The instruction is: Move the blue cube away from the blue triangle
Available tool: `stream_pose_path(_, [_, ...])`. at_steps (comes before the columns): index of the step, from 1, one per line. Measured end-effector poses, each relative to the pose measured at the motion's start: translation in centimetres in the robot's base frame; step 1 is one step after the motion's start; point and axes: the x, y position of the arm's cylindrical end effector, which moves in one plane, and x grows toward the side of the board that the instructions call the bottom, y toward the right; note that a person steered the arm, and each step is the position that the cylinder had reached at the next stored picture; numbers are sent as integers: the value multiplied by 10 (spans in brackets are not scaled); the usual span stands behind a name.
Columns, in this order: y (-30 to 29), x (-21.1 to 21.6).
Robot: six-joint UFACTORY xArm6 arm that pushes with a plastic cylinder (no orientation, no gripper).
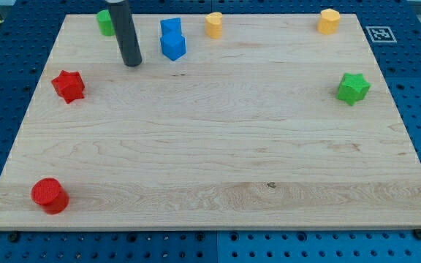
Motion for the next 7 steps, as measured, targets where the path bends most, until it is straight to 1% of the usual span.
stream_pose_path(1, [11,-25])
stream_pose_path(2, [14,-28])
stream_pose_path(3, [22,-44])
stream_pose_path(4, [28,-50])
stream_pose_path(6, [53,-45])
stream_pose_path(7, [63,-31])
